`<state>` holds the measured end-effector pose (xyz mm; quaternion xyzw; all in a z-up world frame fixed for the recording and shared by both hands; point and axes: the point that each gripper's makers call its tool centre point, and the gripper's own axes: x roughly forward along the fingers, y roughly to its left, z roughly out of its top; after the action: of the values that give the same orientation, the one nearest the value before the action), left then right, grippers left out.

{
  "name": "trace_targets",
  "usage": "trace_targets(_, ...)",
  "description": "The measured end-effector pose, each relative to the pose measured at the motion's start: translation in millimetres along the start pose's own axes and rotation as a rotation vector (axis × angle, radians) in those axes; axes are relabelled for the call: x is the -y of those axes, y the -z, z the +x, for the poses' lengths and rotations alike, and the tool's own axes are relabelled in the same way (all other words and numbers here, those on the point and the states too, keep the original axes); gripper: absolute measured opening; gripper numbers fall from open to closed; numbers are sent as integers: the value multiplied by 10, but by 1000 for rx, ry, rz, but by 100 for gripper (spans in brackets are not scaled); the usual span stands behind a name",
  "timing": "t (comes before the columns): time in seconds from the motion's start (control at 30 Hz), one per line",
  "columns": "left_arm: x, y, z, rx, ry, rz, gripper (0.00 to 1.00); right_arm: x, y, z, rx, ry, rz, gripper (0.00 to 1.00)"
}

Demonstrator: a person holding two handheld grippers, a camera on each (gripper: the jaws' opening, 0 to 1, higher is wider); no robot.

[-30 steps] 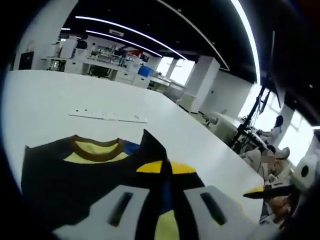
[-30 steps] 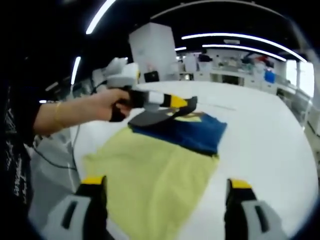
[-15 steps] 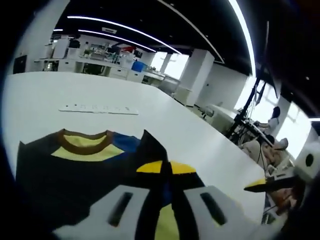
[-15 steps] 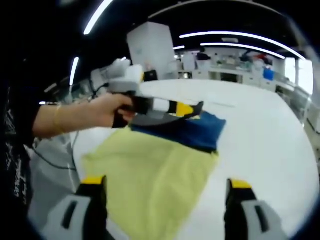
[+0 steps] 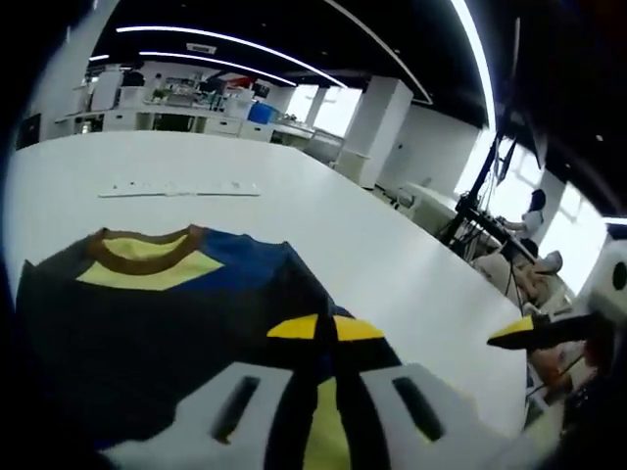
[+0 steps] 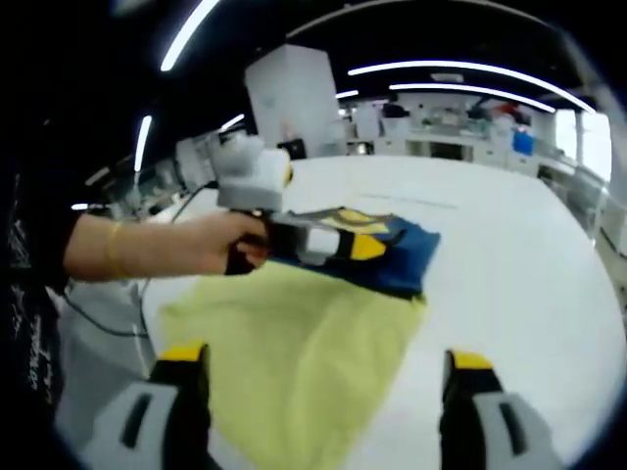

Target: Fold the garment on the visible template until the final outline fits inside the template.

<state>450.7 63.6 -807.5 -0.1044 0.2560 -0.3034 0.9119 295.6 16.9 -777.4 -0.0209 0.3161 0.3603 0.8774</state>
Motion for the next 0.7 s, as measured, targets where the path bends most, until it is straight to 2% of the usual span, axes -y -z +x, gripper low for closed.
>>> trace_targets(0.17,37,78,-7,-21,9,9,2,24,18,-12,2,0,7,99)
trace_targets(0.3,87,110,-11,-31,28,35,9,36,25,-18,2,-1,10,99)
trace_targets(0.43,121,66,-60,-11,38,80,27,0,10,-12,2,-11,5,99)
trace_targets(0.57,177,4,-160,11,50,126,52,-35,-9,-7,-2,-38,-5,99)
trace_targets(0.7,161,-29,-263,19,64,157,65,-66,-26,-14,-11,-63,-21,99)
